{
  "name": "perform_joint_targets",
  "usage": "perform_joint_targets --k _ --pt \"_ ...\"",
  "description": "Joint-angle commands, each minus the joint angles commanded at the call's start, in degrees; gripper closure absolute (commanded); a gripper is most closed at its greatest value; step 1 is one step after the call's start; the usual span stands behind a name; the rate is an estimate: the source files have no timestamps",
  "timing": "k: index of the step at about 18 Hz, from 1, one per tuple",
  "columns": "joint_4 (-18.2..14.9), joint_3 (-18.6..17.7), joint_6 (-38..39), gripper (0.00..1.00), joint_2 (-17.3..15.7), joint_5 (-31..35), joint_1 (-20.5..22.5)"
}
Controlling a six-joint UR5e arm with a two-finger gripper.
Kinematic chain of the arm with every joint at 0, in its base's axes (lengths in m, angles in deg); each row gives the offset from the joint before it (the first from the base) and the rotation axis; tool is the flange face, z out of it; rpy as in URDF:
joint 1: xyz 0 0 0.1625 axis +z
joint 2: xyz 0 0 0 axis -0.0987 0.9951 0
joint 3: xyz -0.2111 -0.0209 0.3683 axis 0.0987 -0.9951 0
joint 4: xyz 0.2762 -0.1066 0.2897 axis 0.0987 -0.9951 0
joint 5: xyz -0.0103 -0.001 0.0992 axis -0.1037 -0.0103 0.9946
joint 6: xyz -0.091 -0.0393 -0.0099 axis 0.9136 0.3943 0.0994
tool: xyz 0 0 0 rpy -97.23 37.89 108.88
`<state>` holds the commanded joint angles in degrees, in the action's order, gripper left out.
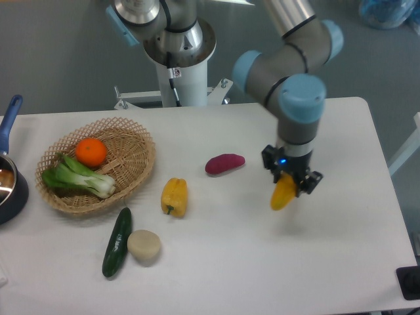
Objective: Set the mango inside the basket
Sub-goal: 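Carry the held yellow mango with the gripper toward the wicker basket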
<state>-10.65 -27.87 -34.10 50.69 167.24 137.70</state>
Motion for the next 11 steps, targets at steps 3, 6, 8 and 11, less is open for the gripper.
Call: perform_joint_targets --k 3,6,8,11 --pt "0.0 -2.9 1.41 0.46 -2.19 -1.05 -3.08" --pt "0.0 -5.71 1.76 0.45 -6.05 -4.64 -6.42" --pt "0.09 -7.82 2.9 0.45 -9.57 -6.58 -9.23" --pt "0.17 -9.23 6.93 0.45 -12.04 -6.95 -14.06"
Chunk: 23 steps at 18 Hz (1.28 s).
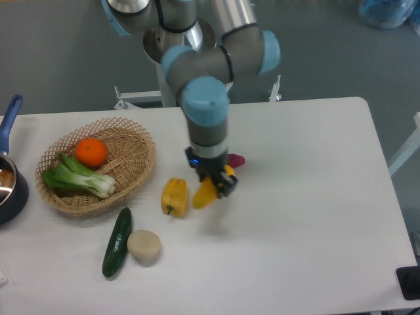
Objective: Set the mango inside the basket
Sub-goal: 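Carry the held yellow mango with the gripper toward the wicker basket, then lower the mango into the basket beside the orange and open the gripper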
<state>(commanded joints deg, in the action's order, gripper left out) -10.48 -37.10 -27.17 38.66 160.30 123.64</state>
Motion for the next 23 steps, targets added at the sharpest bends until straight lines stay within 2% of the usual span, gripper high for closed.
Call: perform_joint_targets --k 4,6,8,10,16,21,23 --pt "0.26 -1.23 6.33 0.46 -3.43 0.18 -5.45" --pt "0.27 -3.77 7.92 0.46 -5.71 0.53 -7.57" --pt "0.35 -7.72 8.01 0.46 -9.31 0.44 -7.93" --pt "1.31 -10.28 8.01 0.46 -10.9 0.35 -8.36" --pt "3.42 -14.24 7.75 0.43 -10.82 1.4 -13.28" --pt "5.01 -16.52 7.75 0.43 -10.47 1.76 -15.49" --pt "5.62 -16.97 7.75 0.37 -9.86 1.76 -16.27"
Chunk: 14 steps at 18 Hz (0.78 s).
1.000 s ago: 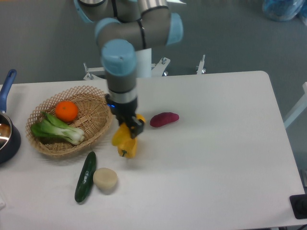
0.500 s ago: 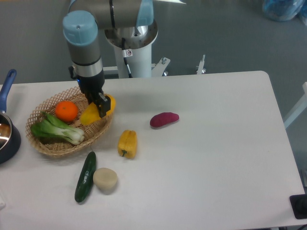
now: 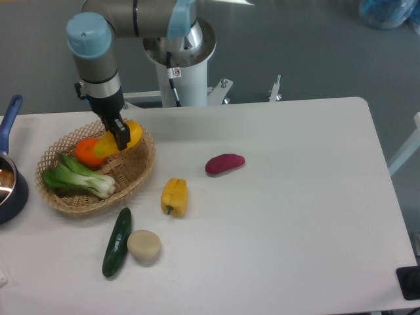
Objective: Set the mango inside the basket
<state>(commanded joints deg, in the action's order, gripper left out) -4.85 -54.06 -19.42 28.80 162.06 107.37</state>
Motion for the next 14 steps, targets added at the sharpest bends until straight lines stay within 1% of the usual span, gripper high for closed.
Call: perform_joint_targets --k 1,2,3,4,8,11,12,14 --pt "0.0 0.0 0.0 0.3 0.53 0.09 -0.27" --pt "0.0 0.0 0.09 0.19 0.62 0.09 -0.27" --pt "0.0 0.0 0.0 0.05 0.62 0.09 -0.27" --pt "0.0 0.0 -0.09 0.0 0.18 0.26 -0.18" --pt "0.09 0.7 0.09 0.0 -1.66 1.76 -0.01" --pt "0.0 3.16 0.26 0.0 -1.93 2.02 0.52" --pt "0.09 3.6 0.18 0.0 -4.19 2.11 3.92" --pt "0.0 3.69 0.35 0.0 -6.05 2.02 7.18"
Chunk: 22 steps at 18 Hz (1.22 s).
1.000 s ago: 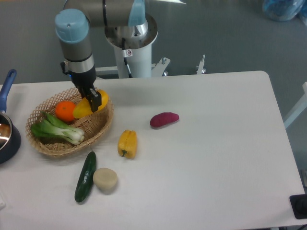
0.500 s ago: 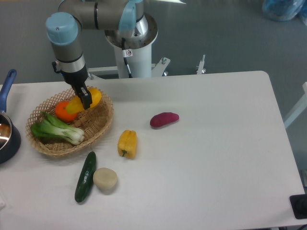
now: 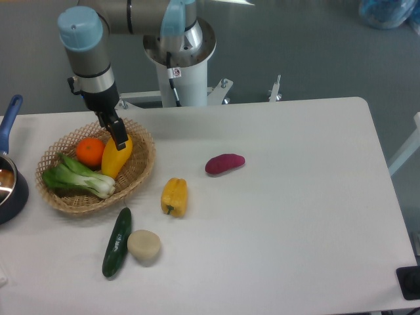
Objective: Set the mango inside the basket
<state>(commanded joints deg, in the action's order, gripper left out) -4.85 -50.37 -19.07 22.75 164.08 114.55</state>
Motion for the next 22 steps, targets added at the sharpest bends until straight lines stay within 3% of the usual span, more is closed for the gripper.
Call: perform_joint_targets --k 4,8,11,15,22 --pt "0.44 0.7 -0.26 0.0 -0.19 -0.26 7.12" --pt "0.18 5.88 -0.35 0.0 2.79 -0.09 14.07" --pt "0.44 7.2 -0.61 0.0 5.34 -0.26 20.04" --pt "0.53 13.08 -8.59 0.0 16.31 -0.18 27.77" --pt "0.44 24.69 -11.95 0.0 26.78 -1.76 33.59"
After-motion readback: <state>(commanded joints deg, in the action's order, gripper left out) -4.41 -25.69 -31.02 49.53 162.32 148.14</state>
